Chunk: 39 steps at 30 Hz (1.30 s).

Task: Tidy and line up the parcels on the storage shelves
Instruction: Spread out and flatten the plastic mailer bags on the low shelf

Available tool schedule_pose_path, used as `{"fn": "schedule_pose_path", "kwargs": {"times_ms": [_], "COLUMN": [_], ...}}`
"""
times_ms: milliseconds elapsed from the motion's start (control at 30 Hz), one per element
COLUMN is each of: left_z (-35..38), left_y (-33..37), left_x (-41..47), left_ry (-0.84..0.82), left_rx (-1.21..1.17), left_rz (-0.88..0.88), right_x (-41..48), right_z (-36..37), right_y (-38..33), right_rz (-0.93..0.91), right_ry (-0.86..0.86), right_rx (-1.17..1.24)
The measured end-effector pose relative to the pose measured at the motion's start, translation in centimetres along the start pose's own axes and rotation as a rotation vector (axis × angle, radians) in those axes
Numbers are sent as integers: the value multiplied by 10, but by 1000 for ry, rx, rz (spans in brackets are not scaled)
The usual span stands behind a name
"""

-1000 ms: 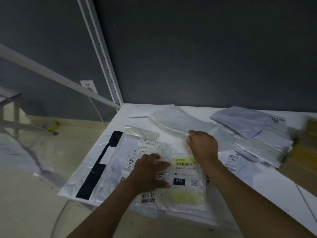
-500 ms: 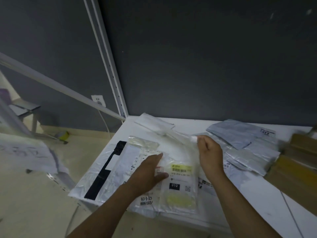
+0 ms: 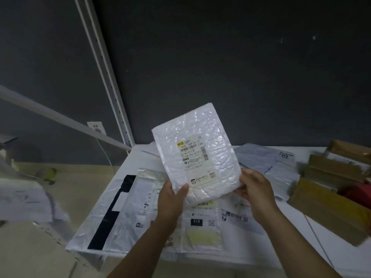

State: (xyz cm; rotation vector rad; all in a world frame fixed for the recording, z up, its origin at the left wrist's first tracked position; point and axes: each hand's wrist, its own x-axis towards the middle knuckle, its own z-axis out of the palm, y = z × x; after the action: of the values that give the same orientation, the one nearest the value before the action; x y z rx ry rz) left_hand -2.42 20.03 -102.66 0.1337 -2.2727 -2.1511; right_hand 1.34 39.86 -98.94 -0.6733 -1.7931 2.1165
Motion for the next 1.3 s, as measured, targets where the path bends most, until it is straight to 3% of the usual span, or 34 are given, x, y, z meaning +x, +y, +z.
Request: {"fn": "schedule_pose_path", "kwargs": {"times_ms": [233, 400, 500, 600, 700, 833, 967, 1300], "left_z": [-51, -105, -136, -161, -176, -185, -186, -182], "left_y": [-5, -1, -6, -14, -17, -22, -22, -10], "left_x": [3, 10, 12, 17, 19, 19, 18, 13], "left_ry": [-74, 144, 269, 371, 399, 384, 382, 492], "left_rx": [303, 470, 567, 564, 564, 572, 536, 435], "left_rz": [81, 150, 267, 237, 190, 191, 216, 347], "right_x": [-18, -25, -41, -58, -68, -73, -75, -80], "right_z": [27, 71, 97, 119, 131, 134, 129, 124], "right_y": [11, 49, 70, 93, 117, 143, 134, 120], "right_rz": [-90, -94, -126, -261, -298, -422, -546, -659], "right_ry": [-187, -292, -439, -643, -802, -800, -763, -690], "right_rx": [-349, -648, -829, -1095, -1367, -1627, -1602, -1580]}}
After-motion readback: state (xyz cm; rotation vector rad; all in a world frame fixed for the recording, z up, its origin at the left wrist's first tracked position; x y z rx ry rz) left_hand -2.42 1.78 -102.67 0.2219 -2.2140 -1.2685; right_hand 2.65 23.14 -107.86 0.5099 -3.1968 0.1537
